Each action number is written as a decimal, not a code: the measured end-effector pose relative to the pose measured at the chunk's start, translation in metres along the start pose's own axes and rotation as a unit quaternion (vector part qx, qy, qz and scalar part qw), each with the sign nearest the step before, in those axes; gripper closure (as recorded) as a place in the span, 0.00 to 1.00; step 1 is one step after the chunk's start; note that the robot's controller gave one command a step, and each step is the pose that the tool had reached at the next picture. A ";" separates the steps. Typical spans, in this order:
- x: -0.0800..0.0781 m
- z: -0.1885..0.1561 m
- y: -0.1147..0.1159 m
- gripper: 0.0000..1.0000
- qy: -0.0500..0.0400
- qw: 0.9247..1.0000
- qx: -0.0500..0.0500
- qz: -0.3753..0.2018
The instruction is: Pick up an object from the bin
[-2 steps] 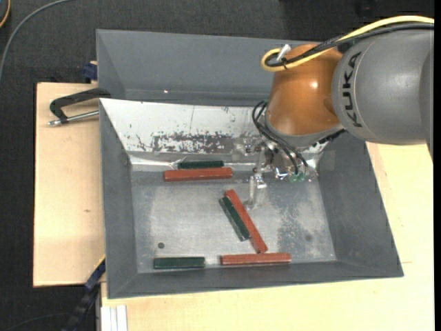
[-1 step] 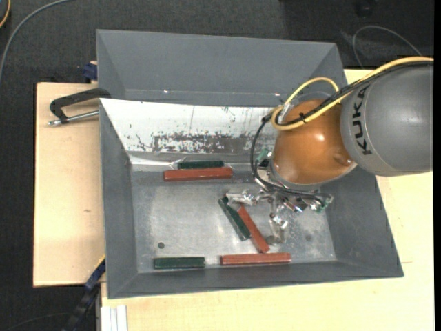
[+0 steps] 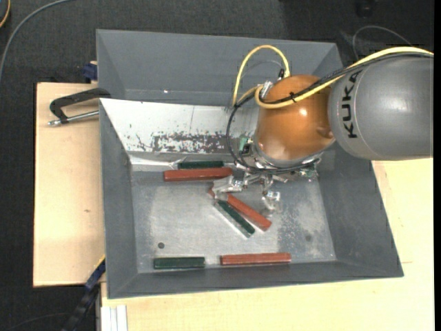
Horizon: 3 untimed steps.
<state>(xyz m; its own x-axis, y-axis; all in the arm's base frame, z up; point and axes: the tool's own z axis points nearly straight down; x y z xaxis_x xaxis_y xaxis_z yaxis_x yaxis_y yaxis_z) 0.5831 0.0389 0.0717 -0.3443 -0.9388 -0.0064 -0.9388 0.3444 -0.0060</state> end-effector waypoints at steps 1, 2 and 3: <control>-0.025 -0.083 -0.009 0.00 -0.001 0.997 0.002 0.080; -0.051 -0.121 0.066 0.00 0.001 0.987 -0.002 0.163; 0.009 -0.080 0.082 0.00 0.006 0.960 -0.004 0.280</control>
Offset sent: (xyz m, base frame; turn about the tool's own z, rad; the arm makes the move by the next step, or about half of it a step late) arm 0.0135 0.0176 0.0793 0.1583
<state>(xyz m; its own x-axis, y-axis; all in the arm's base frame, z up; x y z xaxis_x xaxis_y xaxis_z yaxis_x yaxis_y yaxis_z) 0.5024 0.0581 0.1507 -0.7956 -0.6058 0.0044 -0.6058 0.7956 0.0021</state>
